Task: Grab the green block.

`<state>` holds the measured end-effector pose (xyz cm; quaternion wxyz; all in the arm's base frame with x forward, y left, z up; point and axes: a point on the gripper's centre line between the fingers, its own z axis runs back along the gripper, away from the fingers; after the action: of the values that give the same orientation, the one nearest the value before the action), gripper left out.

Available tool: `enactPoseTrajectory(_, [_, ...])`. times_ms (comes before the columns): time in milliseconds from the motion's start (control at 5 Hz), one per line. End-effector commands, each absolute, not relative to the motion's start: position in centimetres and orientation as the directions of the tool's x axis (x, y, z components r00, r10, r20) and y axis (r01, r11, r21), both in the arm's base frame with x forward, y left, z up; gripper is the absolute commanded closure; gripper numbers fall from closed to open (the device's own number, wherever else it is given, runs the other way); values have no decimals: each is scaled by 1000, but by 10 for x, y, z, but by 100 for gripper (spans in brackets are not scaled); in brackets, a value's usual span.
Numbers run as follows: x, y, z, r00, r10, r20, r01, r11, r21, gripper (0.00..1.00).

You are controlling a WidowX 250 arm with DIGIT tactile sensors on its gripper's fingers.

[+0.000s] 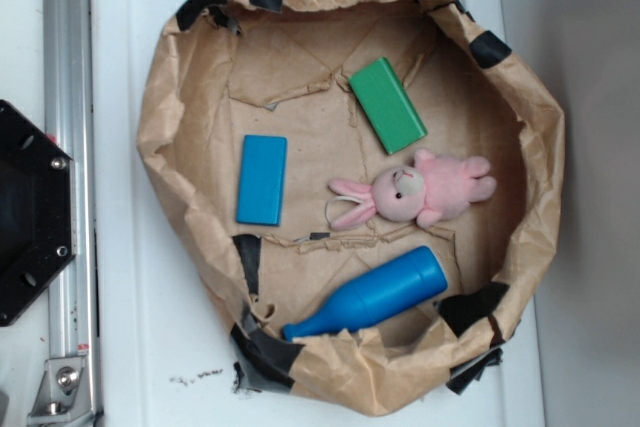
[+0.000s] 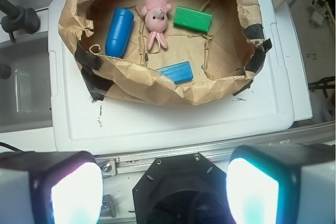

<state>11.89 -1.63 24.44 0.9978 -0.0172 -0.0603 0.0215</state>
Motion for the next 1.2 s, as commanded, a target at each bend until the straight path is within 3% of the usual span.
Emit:
enactPoseTrajectory(0, [119, -16, 244, 992, 45, 120, -41, 998, -37, 0])
enactPoseTrajectory(200, [169, 6, 231, 948, -116, 297, 110, 993, 38, 0])
enactPoseTrajectory(400, [207, 4, 223, 928, -211, 306, 184, 976, 114, 0])
enactPoseTrajectory(600, [247, 8, 187, 877, -345, 335, 295, 936, 190, 0])
enactPoseTrajectory(800, [266, 9, 141, 812, -506, 291, 455, 861, 228, 0])
enactPoseTrajectory(1000, [265, 5, 107, 720, -630, 291, 592, 777, 216, 0])
